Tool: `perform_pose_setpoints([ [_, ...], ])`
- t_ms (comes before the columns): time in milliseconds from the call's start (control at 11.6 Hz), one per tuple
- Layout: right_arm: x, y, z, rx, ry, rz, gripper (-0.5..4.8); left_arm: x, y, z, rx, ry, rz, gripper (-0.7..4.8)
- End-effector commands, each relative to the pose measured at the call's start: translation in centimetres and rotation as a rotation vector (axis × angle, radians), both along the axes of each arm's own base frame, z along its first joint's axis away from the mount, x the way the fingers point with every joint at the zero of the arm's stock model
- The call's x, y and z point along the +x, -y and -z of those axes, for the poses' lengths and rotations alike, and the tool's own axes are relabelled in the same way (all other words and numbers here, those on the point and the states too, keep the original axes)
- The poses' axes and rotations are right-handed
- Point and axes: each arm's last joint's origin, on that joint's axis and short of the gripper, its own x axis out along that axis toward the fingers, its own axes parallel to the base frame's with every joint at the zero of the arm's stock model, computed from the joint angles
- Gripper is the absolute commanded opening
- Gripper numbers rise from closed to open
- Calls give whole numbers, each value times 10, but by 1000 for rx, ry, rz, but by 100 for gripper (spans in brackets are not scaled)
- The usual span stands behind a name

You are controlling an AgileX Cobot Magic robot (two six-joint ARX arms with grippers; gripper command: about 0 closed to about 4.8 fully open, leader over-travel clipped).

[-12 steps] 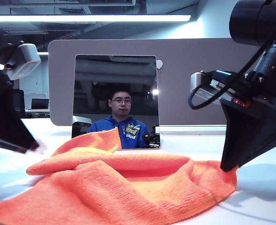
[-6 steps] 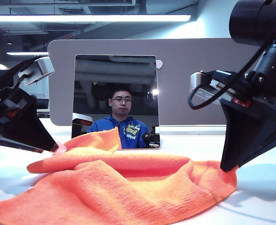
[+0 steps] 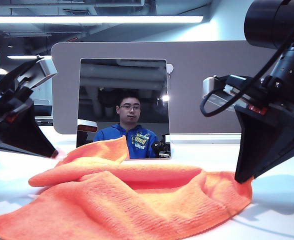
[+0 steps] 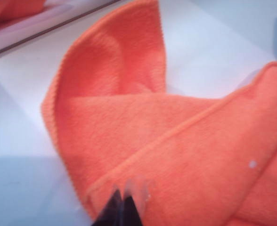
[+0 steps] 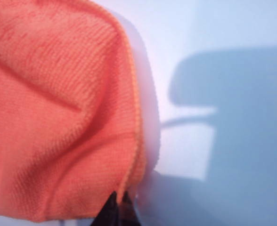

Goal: Pick up the cloth from the table and use it to cover the mirror.

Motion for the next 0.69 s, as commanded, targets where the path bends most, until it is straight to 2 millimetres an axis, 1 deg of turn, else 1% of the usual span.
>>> perform_pose_setpoints([
  [86,1,-1,-2,10,16,-5,-1,1,2,-3,-45,-9,21,248],
  [344,2,-1,-3,14,23,-4,-1,-1,0,0,-19,-49,5,247],
  [688,2,-1,-3,14,23,-4,-1,-3,1,2,-35,-76,33,247],
])
